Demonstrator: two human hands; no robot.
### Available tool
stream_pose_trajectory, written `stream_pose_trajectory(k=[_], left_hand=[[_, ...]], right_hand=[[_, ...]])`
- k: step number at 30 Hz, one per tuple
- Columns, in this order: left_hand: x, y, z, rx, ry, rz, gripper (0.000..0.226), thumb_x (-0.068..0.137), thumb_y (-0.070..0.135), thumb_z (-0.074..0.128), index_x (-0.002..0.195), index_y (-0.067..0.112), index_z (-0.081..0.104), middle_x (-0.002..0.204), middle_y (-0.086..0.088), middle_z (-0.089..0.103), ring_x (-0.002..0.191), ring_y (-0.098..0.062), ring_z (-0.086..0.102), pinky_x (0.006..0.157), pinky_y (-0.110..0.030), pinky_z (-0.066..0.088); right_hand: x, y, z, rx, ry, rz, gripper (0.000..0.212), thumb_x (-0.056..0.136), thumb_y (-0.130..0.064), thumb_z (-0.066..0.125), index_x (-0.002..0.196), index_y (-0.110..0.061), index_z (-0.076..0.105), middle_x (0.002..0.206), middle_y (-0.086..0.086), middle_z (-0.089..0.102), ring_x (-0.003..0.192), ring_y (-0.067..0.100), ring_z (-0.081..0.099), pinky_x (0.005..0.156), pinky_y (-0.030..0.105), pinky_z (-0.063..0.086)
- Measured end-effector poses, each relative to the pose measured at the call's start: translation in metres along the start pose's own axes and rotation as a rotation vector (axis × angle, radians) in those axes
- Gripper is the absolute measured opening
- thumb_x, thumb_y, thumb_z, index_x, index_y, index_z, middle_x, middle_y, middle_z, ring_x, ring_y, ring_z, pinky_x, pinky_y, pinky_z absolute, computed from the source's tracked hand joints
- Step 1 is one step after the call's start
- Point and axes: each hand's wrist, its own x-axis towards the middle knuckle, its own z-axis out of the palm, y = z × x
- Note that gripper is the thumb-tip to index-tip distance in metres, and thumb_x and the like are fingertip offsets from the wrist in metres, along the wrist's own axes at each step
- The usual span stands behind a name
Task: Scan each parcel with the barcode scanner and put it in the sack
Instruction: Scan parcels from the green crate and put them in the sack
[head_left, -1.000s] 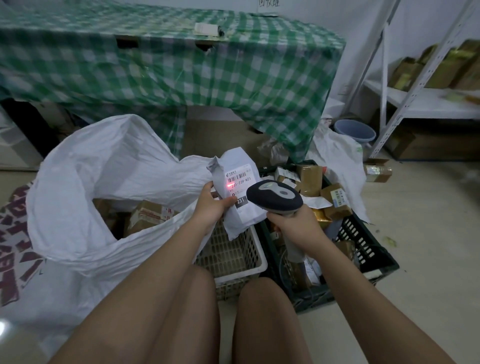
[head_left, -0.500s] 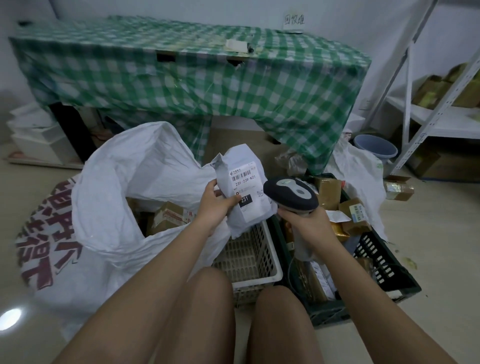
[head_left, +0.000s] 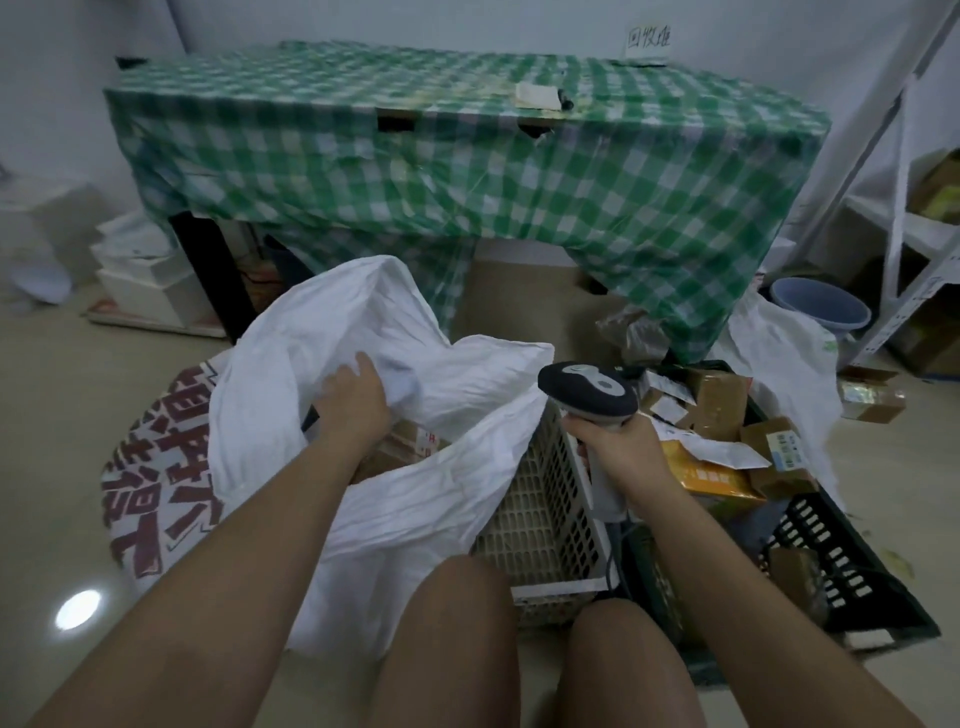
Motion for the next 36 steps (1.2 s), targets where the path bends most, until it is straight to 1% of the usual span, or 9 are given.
stream_pose_trajectory(k=[6, 9, 13, 16, 22, 27, 31, 34, 36], left_hand=[[-0.005, 0.080, 0.032, -0.249, 0.017, 0.300, 0.054, 0.093, 0.021, 0.057, 0.143, 0.016, 0.037, 0.147, -0.013, 0.038, 0.131, -0.034, 0.039, 0.108, -0.044, 0.036], [-0.011, 0.136, 0.055, -0.371, -0.044, 0.443, 0.048, 0.093, 0.023, 0.058, 0.139, 0.016, 0.044, 0.143, -0.010, 0.045, 0.129, -0.030, 0.043, 0.106, -0.039, 0.038], [-0.019, 0.215, 0.094, -0.459, -0.195, 0.540, 0.048, 0.094, 0.024, 0.057, 0.139, 0.014, 0.044, 0.141, -0.009, 0.046, 0.125, -0.025, 0.047, 0.100, -0.033, 0.041], [-0.017, 0.270, 0.133, -0.427, -0.258, 0.588, 0.047, 0.095, 0.027, 0.056, 0.139, 0.015, 0.044, 0.142, -0.009, 0.045, 0.122, -0.025, 0.050, 0.098, -0.035, 0.045], [0.000, 0.356, 0.219, -0.327, -0.341, 0.677, 0.056, 0.091, 0.031, 0.064, 0.142, 0.018, 0.043, 0.146, -0.007, 0.042, 0.132, -0.026, 0.041, 0.104, -0.036, 0.037], [0.016, 0.397, 0.271, -0.100, -0.186, 0.805, 0.044, 0.091, 0.027, 0.063, 0.132, 0.018, 0.053, 0.136, -0.006, 0.052, 0.124, -0.027, 0.048, 0.099, -0.038, 0.041], [0.027, 0.404, 0.284, -0.119, -0.110, 0.764, 0.017, 0.094, 0.020, 0.053, 0.105, 0.016, 0.064, 0.108, -0.007, 0.064, 0.101, -0.025, 0.060, 0.076, -0.035, 0.046], [0.025, 0.394, 0.272, -0.369, -0.125, 0.687, 0.015, 0.100, 0.024, 0.045, 0.102, 0.016, 0.058, 0.097, -0.002, 0.063, 0.087, -0.020, 0.059, 0.062, -0.031, 0.038], [0.023, 0.382, 0.254, -0.616, -0.158, 0.526, 0.011, 0.101, 0.025, 0.044, 0.100, 0.020, 0.053, 0.090, 0.004, 0.059, 0.076, -0.013, 0.056, 0.057, -0.029, 0.039]], right_hand=[[0.004, 0.024, -0.050, -0.049, 0.095, 0.036, 0.019, 0.081, -0.015, 0.074, 0.094, -0.015, 0.060, 0.088, 0.003, 0.065, 0.086, 0.022, 0.060, 0.076, 0.038, 0.049], [0.008, 0.044, -0.084, -0.024, 0.186, 0.094, 0.017, 0.082, -0.012, 0.073, 0.094, -0.012, 0.060, 0.084, 0.003, 0.063, 0.077, 0.019, 0.058, 0.072, 0.034, 0.045], [0.023, 0.073, -0.132, 0.065, 0.343, 0.174, 0.014, 0.084, -0.009, 0.070, 0.081, 0.001, 0.061, 0.071, 0.018, 0.060, 0.070, 0.032, 0.059, 0.063, 0.040, 0.047], [0.043, 0.093, -0.160, 0.144, 0.449, 0.196, 0.018, 0.084, -0.011, 0.070, 0.074, -0.018, 0.057, 0.072, 0.007, 0.058, 0.068, 0.022, 0.055, 0.063, 0.030, 0.042], [0.084, 0.137, -0.194, 0.244, 0.502, 0.313, 0.015, 0.079, -0.016, 0.073, 0.088, -0.008, 0.064, 0.076, 0.013, 0.061, 0.072, 0.024, 0.057, 0.065, 0.036, 0.042], [0.106, 0.160, -0.204, 0.305, 0.488, 0.355, 0.012, 0.081, -0.006, 0.068, 0.076, -0.010, 0.058, 0.069, 0.014, 0.053, 0.066, 0.023, 0.050, 0.062, 0.035, 0.036], [0.117, 0.170, -0.204, 0.333, 0.466, 0.363, 0.006, 0.080, -0.005, 0.068, 0.081, -0.008, 0.062, 0.064, 0.009, 0.055, 0.063, 0.022, 0.051, 0.063, 0.035, 0.038], [0.116, 0.171, -0.201, 0.360, 0.464, 0.351, 0.006, 0.081, -0.004, 0.067, 0.084, -0.007, 0.062, 0.062, 0.008, 0.055, 0.059, 0.019, 0.052, 0.058, 0.032, 0.039], [0.112, 0.166, -0.199, 0.380, 0.457, 0.327, 0.009, 0.082, -0.004, 0.068, 0.089, -0.007, 0.063, 0.066, 0.008, 0.056, 0.058, 0.017, 0.054, 0.055, 0.029, 0.041]])
